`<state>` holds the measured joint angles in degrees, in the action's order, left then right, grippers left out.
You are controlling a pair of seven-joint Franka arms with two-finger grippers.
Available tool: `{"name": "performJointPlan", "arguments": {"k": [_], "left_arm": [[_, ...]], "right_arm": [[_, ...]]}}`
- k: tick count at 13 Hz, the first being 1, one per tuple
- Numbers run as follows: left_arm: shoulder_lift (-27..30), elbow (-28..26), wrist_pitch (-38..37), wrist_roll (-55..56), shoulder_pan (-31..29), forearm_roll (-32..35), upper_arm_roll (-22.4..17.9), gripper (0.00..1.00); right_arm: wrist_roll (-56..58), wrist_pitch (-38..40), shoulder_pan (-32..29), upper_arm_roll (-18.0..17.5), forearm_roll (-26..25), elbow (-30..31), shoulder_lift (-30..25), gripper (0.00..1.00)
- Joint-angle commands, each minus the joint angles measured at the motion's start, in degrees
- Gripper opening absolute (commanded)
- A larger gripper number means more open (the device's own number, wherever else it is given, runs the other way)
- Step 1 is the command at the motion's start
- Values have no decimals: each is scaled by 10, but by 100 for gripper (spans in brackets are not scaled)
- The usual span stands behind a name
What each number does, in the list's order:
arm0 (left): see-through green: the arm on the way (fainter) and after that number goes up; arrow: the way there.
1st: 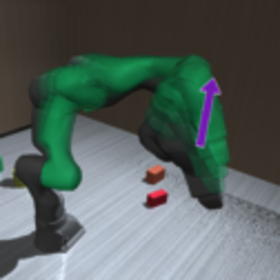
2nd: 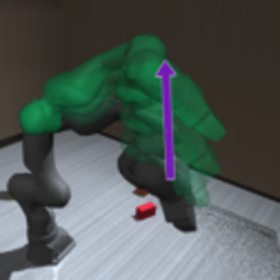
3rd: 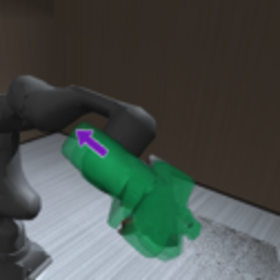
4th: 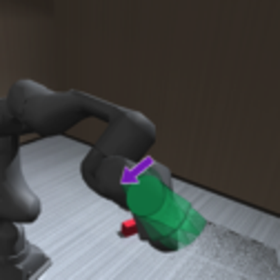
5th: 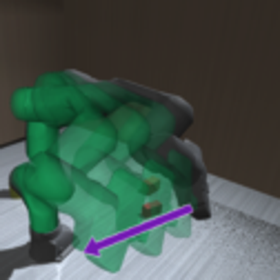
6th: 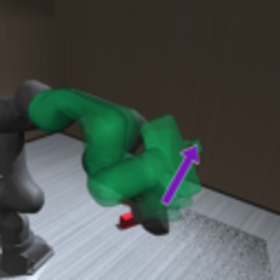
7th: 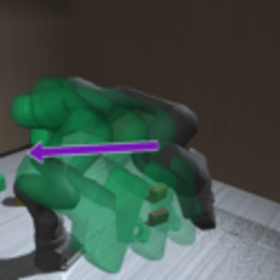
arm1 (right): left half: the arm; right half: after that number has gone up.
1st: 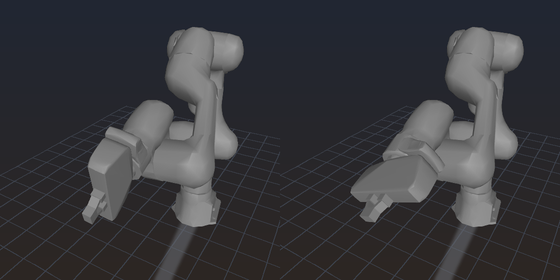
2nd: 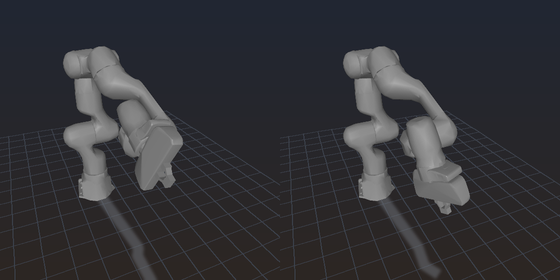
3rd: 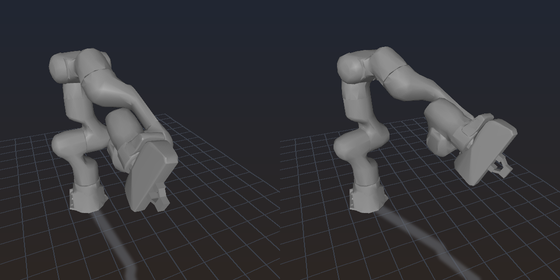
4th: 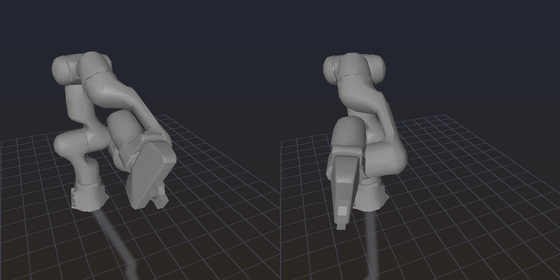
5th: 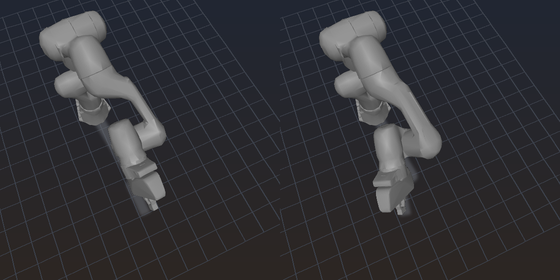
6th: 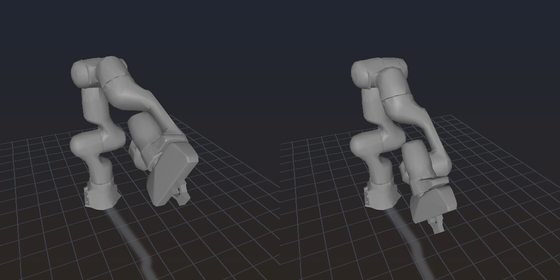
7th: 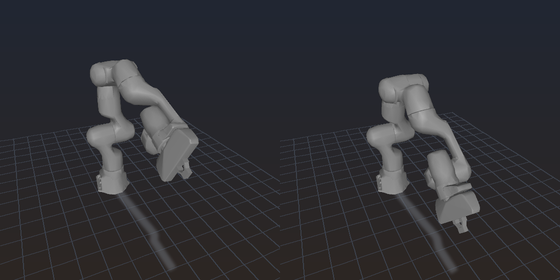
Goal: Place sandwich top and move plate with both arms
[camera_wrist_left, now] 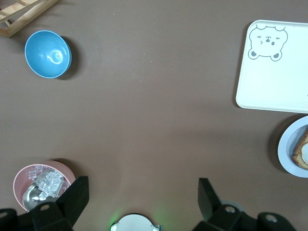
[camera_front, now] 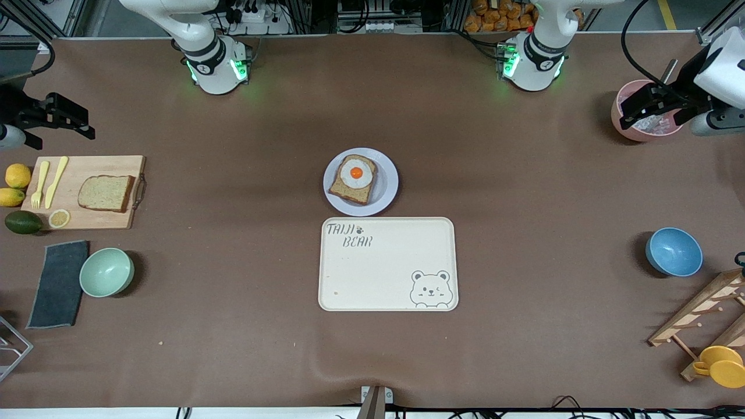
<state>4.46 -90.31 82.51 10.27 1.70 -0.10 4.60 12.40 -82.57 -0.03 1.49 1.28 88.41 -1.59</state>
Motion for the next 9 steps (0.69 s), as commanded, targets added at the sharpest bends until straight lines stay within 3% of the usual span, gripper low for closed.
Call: {"name": "performJointPlan", "arguments": {"k": [1, 9], "left_arm": [[-8, 11, -11, -5, 3, -7, 1, 100], [-16, 3, -9, -5, 4, -14, 4, 100]], "right_arm": [[-6, 0, 2, 1, 6, 4, -3, 100], [-7, 0, 4, 1, 6, 4, -1, 100]]}}
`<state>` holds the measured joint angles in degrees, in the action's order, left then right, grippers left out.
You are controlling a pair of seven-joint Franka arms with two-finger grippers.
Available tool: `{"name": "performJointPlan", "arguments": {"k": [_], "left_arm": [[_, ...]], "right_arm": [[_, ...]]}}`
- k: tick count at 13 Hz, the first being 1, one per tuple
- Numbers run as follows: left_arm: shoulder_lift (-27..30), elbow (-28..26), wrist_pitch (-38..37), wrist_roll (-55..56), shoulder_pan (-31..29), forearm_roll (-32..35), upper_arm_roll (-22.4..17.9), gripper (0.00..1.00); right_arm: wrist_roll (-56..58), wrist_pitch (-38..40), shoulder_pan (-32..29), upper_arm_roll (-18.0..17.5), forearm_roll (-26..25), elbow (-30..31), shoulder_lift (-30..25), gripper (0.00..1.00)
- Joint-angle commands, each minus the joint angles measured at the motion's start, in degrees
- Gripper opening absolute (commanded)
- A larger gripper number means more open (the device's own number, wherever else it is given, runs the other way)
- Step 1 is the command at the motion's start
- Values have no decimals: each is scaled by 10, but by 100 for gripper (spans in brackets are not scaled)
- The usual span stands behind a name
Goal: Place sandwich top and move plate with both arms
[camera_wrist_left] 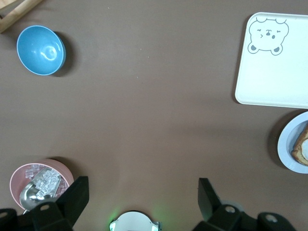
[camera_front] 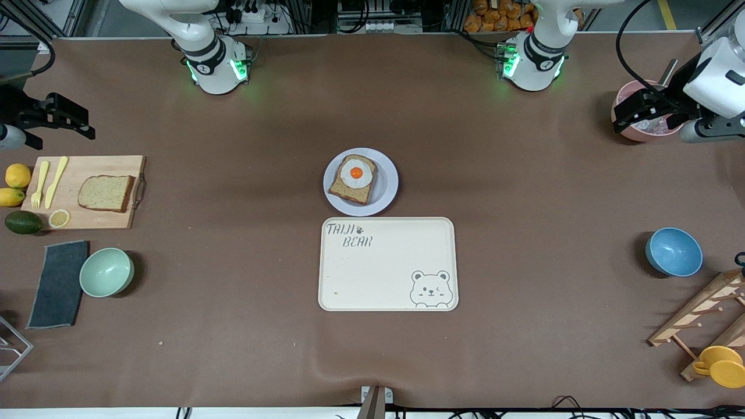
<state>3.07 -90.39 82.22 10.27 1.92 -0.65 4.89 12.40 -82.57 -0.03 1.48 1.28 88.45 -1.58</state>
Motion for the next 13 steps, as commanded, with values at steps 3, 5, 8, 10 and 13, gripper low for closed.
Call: {"name": "performJointPlan", "arguments": {"k": [3, 5, 8, 10, 13], "left_arm": [[-3, 0, -1, -5, 2, -8, 8, 100], [-6, 1, 5, -16, -1, -8, 8, 100], [-10, -2, 5, -34, -3, -9, 9, 100], [-13, -3, 9, -38, -2, -17, 9, 100], [-25, -4, 13, -38, -2, -22, 8, 100]], "right_arm": [[-5, 0, 4, 1, 5, 4, 2, 100], [-2, -1, -1, 2, -1, 1, 18, 100], [0, -5, -17, 4, -10, 1, 43, 100], [-1, -21, -40, 4, -8, 1, 61, 100], [0, -31, -80, 4, -11, 1, 99, 100]]}}
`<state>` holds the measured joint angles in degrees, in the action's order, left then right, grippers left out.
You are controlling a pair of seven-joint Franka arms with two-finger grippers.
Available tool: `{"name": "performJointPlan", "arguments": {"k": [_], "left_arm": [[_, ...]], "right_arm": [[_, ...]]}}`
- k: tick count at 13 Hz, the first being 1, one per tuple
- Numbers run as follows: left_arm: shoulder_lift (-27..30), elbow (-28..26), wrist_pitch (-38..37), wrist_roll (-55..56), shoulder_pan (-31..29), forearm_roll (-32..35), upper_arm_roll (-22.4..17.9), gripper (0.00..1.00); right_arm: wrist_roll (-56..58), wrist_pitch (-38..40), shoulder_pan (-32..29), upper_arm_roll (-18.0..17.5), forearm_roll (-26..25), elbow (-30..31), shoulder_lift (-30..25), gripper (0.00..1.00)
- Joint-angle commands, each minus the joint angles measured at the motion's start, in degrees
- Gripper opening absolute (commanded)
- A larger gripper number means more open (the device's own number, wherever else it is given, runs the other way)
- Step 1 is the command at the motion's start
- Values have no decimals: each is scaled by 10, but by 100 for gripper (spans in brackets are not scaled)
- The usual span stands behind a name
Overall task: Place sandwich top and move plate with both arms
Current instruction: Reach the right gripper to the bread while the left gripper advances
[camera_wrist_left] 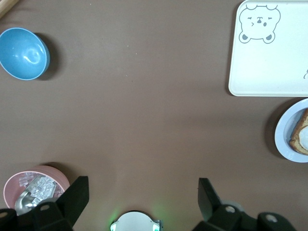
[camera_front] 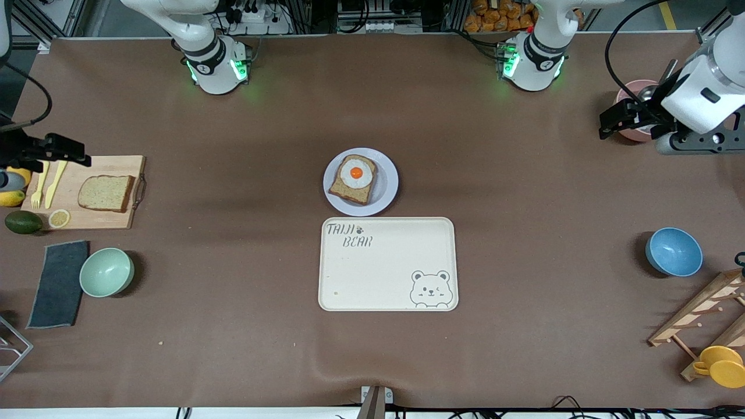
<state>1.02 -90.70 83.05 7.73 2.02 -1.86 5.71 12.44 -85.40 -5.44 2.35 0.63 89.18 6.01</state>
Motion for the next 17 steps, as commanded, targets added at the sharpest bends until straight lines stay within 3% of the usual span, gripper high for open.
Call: {"name": "performJointPlan", "arguments": {"k": [1, 4, 10, 12, 14, 17], "left_arm": [[-6, -3, 4, -13, -5, -9, 0, 100], [-8, -5, 4, -17, -7, -9, 0, 100], [-23, -6, 16, -17, 0, -34, 1, 100], [-16, -18, 33, -6, -2, -28, 2, 100], [-14, -18, 36, -6, -8, -33, 9, 100], [-14, -26, 36, -6, -9, -35, 9, 100]], "right_arm": [[0, -6, -39, -4, -10, -7, 36, 100], [19, -56, -107, -4, -32, -5, 49, 100], [317, -60, -211, -4, -37, -1, 83, 100], [332, -59, -232, -3, -51, -1, 92, 100], [327, -76, -229, -4, -120, -1, 147, 100], [319, -142, -285, -5, -114, 13, 178, 100]]}}
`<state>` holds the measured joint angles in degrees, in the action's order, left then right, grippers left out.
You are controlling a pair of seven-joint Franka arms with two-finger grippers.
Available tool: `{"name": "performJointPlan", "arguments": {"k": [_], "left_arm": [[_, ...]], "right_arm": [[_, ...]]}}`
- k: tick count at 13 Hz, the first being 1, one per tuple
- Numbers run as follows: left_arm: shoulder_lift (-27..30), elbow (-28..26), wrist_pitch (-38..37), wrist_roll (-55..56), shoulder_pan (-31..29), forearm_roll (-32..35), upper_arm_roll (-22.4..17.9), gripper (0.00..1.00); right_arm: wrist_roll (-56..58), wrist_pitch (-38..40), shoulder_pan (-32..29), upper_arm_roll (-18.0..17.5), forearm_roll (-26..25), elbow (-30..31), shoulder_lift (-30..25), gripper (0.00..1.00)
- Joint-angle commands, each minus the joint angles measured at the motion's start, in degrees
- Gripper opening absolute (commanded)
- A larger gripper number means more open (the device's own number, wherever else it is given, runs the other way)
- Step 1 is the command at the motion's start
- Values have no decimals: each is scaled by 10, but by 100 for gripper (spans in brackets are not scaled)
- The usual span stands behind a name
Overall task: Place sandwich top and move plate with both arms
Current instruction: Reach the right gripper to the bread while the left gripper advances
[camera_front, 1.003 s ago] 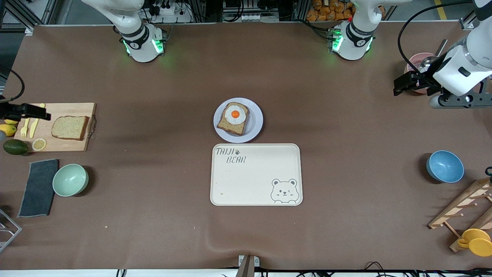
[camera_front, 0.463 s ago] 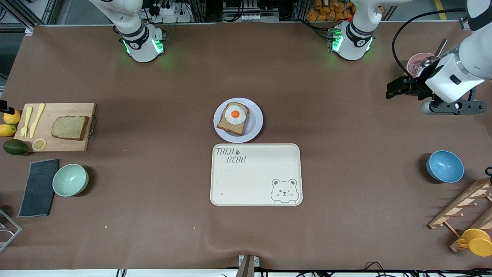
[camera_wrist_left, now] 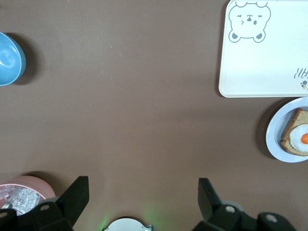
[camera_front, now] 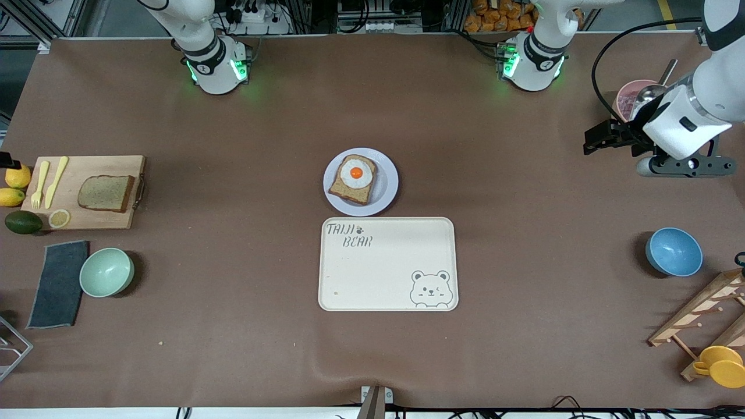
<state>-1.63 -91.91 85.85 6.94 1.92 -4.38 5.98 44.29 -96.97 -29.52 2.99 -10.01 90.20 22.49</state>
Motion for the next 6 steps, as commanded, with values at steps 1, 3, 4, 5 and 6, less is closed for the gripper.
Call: {"name": "performJointPlan", "arguments": {"k": [1, 3, 4, 5, 6], "left_arm": [[12, -18, 8, 2, -7, -13, 6, 100], [7, -20, 16, -3, -6, -25, 6, 100], [5, -21, 18, -9, -6, -29, 6, 100], [5, -25, 17, -10, -6, -30, 6, 100], [5, -26, 17, -10, -6, -30, 6, 100]], "right_arm": [[-7, -50, -49, -11, -4, 26, 14, 100], [-47, -116, -61, -11, -1, 110, 1, 100], [-78, -167, -63, -11, 7, 158, -15, 100], [-116, -212, -63, -11, 8, 203, -35, 100], [-164, -232, -63, -11, 8, 230, -50, 100]]}}
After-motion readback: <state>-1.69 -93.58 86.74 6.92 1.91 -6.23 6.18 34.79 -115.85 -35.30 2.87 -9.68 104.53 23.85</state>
